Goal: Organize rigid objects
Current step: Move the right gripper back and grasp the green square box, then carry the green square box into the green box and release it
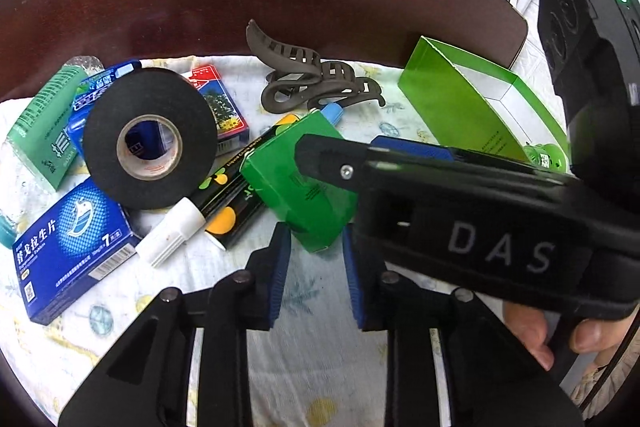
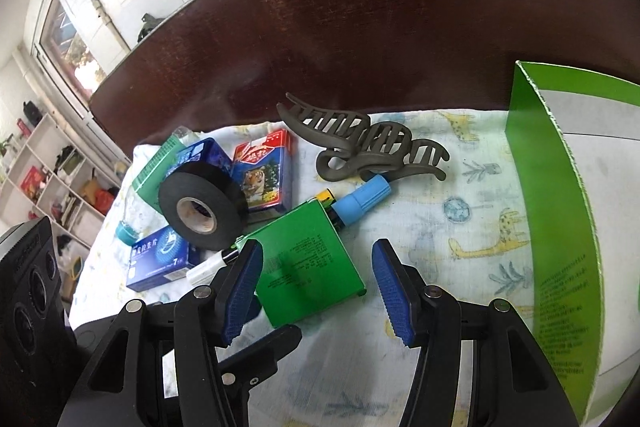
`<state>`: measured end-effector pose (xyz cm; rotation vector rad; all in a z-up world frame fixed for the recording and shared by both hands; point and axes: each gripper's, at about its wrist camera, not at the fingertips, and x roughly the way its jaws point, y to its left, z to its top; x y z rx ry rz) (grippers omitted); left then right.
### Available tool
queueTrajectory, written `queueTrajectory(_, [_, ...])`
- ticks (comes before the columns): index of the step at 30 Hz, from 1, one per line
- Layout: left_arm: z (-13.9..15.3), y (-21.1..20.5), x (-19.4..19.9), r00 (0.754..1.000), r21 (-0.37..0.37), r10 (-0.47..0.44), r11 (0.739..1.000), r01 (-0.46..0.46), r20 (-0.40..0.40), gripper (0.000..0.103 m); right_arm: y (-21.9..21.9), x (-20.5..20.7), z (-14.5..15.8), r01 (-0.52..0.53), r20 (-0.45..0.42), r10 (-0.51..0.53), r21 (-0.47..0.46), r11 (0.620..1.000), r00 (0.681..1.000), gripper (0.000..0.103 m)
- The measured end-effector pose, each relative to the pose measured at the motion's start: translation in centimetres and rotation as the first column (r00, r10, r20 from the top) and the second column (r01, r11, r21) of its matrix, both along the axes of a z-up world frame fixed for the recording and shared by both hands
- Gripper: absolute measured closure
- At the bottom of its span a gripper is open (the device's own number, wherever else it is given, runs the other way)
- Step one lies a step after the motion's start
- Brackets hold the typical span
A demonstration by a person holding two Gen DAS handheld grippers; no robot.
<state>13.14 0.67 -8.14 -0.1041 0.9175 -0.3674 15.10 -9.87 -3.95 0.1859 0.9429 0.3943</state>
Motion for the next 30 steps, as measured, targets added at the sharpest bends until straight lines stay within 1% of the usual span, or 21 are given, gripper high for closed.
queueTrajectory(4, [-0.2, 0.2, 0.3, 1.0, -0.011, 0.006, 1.0, -0.006, -0.011, 0.077, 0.0, 0.9, -1.0, -0.015, -0.03, 0.015, 0.011, 1.0, 0.999, 0.045])
queueTrajectory(6, [-0.1, 0.3, 0.3, 1.0, -0.011, 0.01, 1.0, -0.01, -0.007, 0.077, 0.0, 1.1, -1.4, -0.035, -0.037, 0.037, 0.038, 0.999, 0.999, 0.045])
queueTrajectory(8, [0.2, 0.3, 0.2, 1.0, 0.01, 0.023, 1.0, -0.023, 0.009, 0.077, 0.2, 0.8, -1.2, -0.049, -0.019, 0.049, 0.013, 0.999, 0.999, 0.05])
queueTrajectory(10, [0.6, 0.3, 0.1, 0.999, 0.016, 0.032, 0.999, -0.032, 0.022, 0.081, 0.2, 0.6, -0.8, -0.054, -0.001, 0.054, -0.002, 0.999, 0.999, 0.06])
queueTrajectory(12, [0.9, 0.4, -0.1, 0.999, 0.021, 0.031, 0.999, -0.032, 0.029, 0.081, 0.1, 0.4, -0.5, -0.055, -0.001, 0.055, -0.005, 0.998, 0.998, 0.063])
queueTrajectory(19, [2.7, 0.0, -1.6, 0.996, 0.049, 0.02, 0.999, -0.024, 0.081, 0.08, -0.1, -0.8, 1.0, -0.057, 0.036, 0.057, 0.002, 0.998, 0.998, 0.063])
queueTrajectory(22, [3.5, -0.5, -2.2, 0.995, 0.058, 0.013, 0.998, -0.019, 0.102, 0.079, -0.5, -1.5, 1.9, -0.054, 0.056, 0.053, 0.008, 0.999, 0.997, 0.063])
queueTrajectory(26, [4.9, -1.5, -3.0, 0.99, 0.08, -0.007, 0.997, -0.005, 0.139, 0.078, -1.4, -2.6, 3.1, -0.046, 0.088, 0.044, 0.018, 0.999, 0.995, 0.063])
queueTrajectory(30, [6.1, -3.4, -3.0, 0.983, 0.107, -0.039, 0.994, 0.02, 0.177, 0.078, -2.7, -3.4, 4.5, -0.026, 0.127, 0.022, 0.034, 0.999, 0.992, 0.063])
